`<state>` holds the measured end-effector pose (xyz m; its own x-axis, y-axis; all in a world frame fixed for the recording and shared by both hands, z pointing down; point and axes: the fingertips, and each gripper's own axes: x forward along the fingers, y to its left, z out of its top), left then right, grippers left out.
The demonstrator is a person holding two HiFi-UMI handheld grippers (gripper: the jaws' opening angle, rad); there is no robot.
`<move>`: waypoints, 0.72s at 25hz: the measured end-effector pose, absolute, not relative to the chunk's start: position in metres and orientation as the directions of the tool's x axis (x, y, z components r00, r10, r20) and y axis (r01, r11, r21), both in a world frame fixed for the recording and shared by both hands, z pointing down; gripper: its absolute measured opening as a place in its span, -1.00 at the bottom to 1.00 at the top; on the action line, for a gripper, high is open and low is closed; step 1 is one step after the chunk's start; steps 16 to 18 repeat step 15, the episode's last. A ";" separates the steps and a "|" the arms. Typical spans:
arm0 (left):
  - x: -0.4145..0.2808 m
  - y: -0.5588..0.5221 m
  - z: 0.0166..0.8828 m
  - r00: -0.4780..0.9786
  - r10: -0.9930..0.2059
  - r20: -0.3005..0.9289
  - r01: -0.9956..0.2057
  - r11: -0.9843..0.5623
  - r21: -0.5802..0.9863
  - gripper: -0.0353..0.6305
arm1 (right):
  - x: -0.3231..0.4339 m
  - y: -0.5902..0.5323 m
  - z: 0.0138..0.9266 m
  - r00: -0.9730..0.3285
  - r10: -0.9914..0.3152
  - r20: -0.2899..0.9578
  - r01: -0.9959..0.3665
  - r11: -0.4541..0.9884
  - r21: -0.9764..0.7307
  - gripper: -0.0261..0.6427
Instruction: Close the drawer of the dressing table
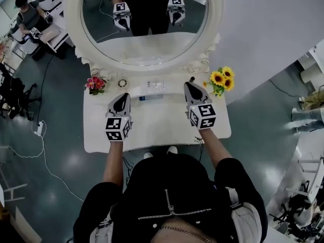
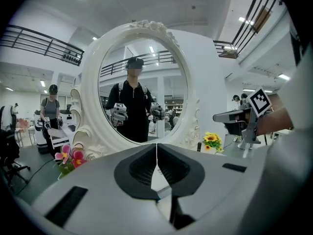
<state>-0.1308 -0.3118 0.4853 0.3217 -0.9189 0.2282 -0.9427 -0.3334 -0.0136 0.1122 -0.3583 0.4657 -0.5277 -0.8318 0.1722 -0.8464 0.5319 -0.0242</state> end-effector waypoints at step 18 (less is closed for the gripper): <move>-0.125 -0.306 0.488 0.337 -0.912 0.236 -0.937 -0.349 -0.009 -0.82 | 0.118 -0.350 0.473 -0.522 -0.833 0.182 -0.848 0.529 -0.009 -0.91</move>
